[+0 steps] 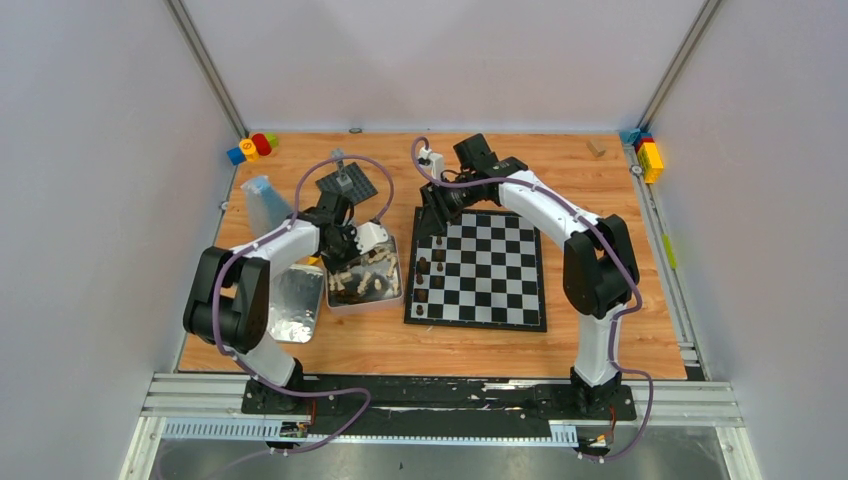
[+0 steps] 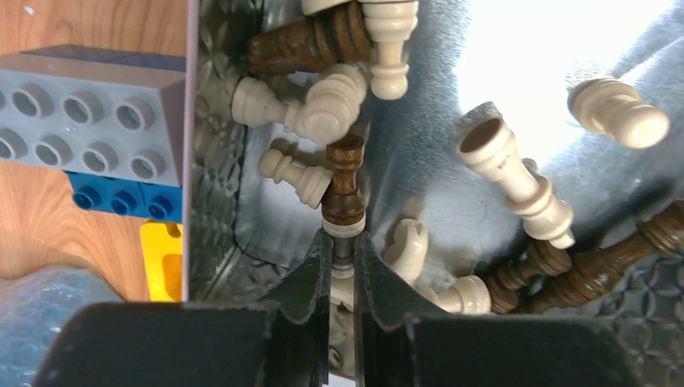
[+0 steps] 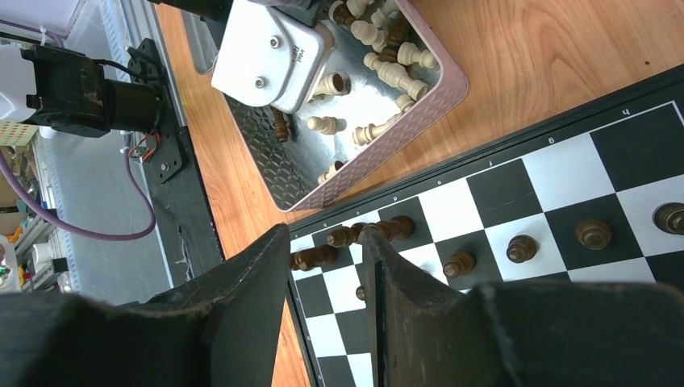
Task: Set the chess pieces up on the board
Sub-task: Pick up the chess piece from the storage box.
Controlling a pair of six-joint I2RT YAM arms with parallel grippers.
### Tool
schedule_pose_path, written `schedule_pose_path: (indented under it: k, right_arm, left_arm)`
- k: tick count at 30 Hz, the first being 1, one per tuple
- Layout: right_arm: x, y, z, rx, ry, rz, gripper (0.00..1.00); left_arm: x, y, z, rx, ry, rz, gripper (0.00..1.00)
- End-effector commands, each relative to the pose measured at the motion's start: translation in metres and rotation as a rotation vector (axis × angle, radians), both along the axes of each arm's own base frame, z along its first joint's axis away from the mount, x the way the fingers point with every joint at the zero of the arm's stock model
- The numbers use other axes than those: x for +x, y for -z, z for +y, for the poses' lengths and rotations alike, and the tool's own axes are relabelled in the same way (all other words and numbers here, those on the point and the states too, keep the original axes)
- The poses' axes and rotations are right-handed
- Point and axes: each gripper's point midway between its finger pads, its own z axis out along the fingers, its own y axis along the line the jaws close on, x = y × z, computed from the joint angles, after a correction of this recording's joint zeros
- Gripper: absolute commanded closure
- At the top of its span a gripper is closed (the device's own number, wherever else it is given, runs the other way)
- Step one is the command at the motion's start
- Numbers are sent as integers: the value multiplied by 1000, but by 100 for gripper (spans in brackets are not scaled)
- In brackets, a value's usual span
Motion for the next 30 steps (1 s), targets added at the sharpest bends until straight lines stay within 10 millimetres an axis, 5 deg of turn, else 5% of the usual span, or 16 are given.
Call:
schedule_pose_path:
  k: [1,19,30]
  right_arm:
    - [2,-15,7,47,-20,-14,61]
    - [-16,-31,54,172,-124,163,63]
    - [-27,-24,96,202,-185,229,57]
  left_arm:
    - [-7,-16,-7,-68,-19,-21,92]
    - [-28,-88,-28,-267,-55,-129,100]
    - [-43,-105,-36,-345,-80,-121,100]
